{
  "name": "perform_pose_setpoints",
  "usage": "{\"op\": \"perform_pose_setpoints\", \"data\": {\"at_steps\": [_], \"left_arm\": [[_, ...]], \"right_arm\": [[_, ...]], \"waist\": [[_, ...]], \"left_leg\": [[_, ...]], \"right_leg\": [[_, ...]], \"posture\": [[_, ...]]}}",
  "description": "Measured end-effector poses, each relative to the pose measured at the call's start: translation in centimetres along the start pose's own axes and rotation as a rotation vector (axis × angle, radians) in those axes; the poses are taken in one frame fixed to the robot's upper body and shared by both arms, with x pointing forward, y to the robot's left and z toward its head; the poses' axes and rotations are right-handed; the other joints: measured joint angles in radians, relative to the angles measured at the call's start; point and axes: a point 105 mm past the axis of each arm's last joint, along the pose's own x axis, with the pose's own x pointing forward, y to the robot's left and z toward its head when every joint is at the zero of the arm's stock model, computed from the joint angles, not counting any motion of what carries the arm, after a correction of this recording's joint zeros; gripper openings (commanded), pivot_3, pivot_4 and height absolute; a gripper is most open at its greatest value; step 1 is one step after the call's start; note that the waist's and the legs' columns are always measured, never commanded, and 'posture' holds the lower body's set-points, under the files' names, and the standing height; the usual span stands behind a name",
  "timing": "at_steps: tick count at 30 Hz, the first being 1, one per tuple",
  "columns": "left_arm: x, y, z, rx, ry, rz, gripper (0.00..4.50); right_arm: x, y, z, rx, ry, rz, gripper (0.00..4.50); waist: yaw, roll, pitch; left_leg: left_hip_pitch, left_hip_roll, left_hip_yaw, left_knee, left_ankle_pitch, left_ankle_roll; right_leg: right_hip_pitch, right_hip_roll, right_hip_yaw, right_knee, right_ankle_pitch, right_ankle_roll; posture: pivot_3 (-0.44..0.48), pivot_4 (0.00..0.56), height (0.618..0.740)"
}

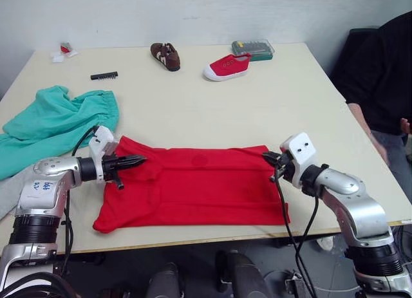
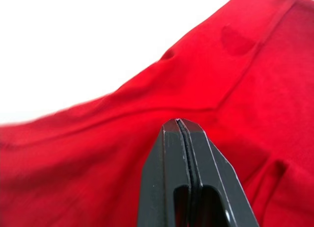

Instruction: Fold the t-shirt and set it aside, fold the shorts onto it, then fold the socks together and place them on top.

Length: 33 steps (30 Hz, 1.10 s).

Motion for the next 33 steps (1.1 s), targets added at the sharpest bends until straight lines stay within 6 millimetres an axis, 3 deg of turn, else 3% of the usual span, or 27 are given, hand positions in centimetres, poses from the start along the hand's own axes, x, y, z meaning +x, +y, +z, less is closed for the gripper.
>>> {"op": "perform_pose_setpoints", "data": {"at_steps": [2,5,9,13,16,17,28,33], "left_arm": [[0.2,-0.8,0.8,-0.01,-0.027,-0.044,0.89],[0.6,-2.9,2.8,0.007,-0.082,-0.167,1.79],[1.2,-5.3,5.1,0.074,-0.122,-0.288,3.02],[1.8,-6.6,5.7,0.086,-0.147,-0.343,4.32],[2.4,-7.2,5.8,0.094,-0.149,-0.366,4.5],[2.5,-7.5,6.0,0.103,-0.155,-0.373,4.5],[3.0,-8.2,6.8,0.121,-0.198,-0.371,4.5],[3.0,-8.2,6.9,0.133,-0.205,-0.365,4.5]], "right_arm": [[0.1,0.2,0.3,-0.018,0.007,0.036,0.0],[0.3,0.2,1.4,-0.082,0.012,0.094,0.57],[1.6,-0.1,2.2,-0.156,0.057,0.195,1.91],[2.8,-0.4,2.2,-0.183,0.096,0.244,3.28],[4.4,-0.7,1.6,-0.172,0.136,0.255,4.31],[4.8,-0.7,1.4,-0.162,0.147,0.258,4.45],[7.1,-1.1,0.0,-0.009,0.229,0.297,4.45],[6.8,-1.2,-0.2,-0.011,0.249,0.327,3.19]], "waist": [[-0.001,0.0,0.0],[-0.001,0.0,0.0],[-0.001,0.0,0.0],[-0.001,0.0,0.0],[-0.003,0.0,0.0],[-0.002,0.0,0.0],[-0.003,0.001,0.001],[-0.002,0.001,0.001]], "left_leg": [[0.0,0.0,0.0,0.0,0.0,0.0],[0.0,0.0,0.0,0.0,0.0,0.0],[0.0,0.0,0.0,0.0,0.0,0.0],[0.0,0.0,0.0,0.0,0.0,0.0],[0.0,0.0,0.001,0.0,0.0,-0.001],[0.0,0.0,0.0,0.0,0.0,-0.001],[0.0,0.001,0.001,0.0,0.001,-0.001],[0.0,0.001,0.0,0.0,0.001,-0.001]], "right_leg": [[0.0,0.0,0.0,0.0,0.0,0.0],[0.0,0.0,0.0,0.0,0.0,0.0],[0.0,0.001,0.0,-0.001,0.0,0.0],[0.0,0.001,0.0,-0.001,0.0,0.0],[0.0,0.001,0.001,-0.001,0.0,0.0],[0.0,0.001,0.001,-0.001,0.0,0.0],[0.0,0.001,0.001,-0.001,0.0,0.0],[0.0,0.001,0.0,-0.001,0.0,0.0]], "posture": [[0.0,0.15,0.74],[0.0,0.15,0.74],[0.0,0.15,0.74],[0.0,0.15,0.74],[0.0,0.15,0.74],[0.0,0.15,0.74],[0.0,0.15,0.74],[0.0,0.15,0.74]]}}
